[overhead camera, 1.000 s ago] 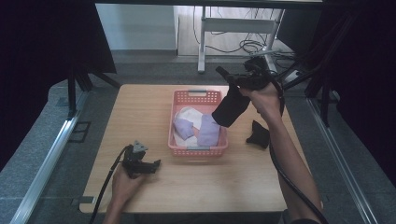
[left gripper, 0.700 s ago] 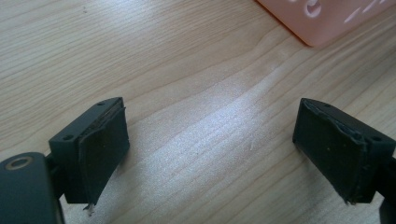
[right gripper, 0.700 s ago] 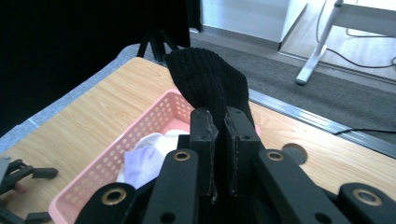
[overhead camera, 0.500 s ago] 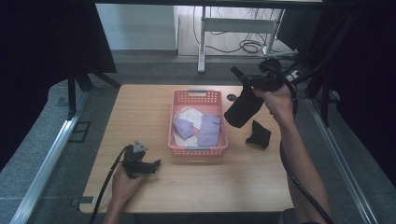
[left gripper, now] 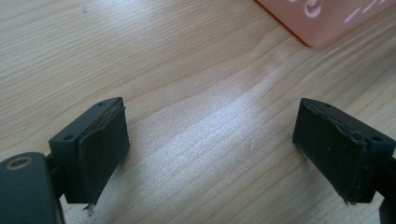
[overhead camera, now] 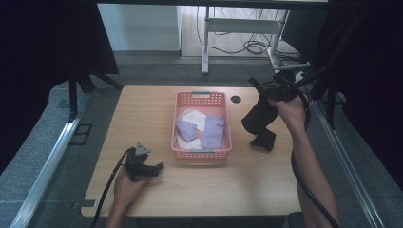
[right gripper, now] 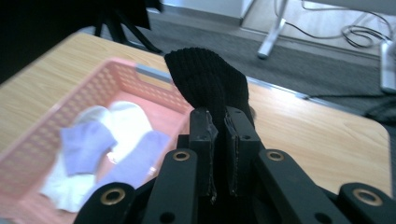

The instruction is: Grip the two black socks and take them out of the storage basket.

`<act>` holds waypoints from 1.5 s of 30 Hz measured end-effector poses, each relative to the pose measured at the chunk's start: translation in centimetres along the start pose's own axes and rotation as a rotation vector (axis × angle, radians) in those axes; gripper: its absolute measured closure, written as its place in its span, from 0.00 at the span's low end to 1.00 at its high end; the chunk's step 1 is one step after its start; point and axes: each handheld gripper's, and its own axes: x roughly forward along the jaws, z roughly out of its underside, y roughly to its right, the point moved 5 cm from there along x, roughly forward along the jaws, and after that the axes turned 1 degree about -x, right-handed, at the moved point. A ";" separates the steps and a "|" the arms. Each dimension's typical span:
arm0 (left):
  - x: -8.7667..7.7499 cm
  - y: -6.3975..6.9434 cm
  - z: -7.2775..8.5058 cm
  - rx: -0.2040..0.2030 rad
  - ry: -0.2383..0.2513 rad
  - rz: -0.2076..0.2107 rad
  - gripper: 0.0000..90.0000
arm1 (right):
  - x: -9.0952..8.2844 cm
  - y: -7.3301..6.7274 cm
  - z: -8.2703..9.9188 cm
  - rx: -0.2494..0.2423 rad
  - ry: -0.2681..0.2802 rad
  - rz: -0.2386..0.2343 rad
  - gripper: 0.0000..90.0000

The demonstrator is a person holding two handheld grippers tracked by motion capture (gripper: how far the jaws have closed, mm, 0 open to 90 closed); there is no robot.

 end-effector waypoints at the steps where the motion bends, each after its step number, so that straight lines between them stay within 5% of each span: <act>1: 0.0 0.0 0.0 -0.003 0.002 -0.001 0.11 | 0.2 0.3 0.4 0.010 -0.007 0.000 0.92; 15: 0.0 0.0 0.0 0.000 -0.003 0.001 0.11 | 4.9 2.3 6.1 0.050 -0.116 0.035 0.91; 28: 0.0 0.1 0.0 -0.010 0.005 0.001 0.11 | 10.3 1.0 11.7 0.030 -0.270 0.008 0.83; 45: 0.0 0.1 0.0 -0.008 0.004 0.001 0.11 | 8.5 -0.4 9.8 -0.023 -0.208 -0.054 0.49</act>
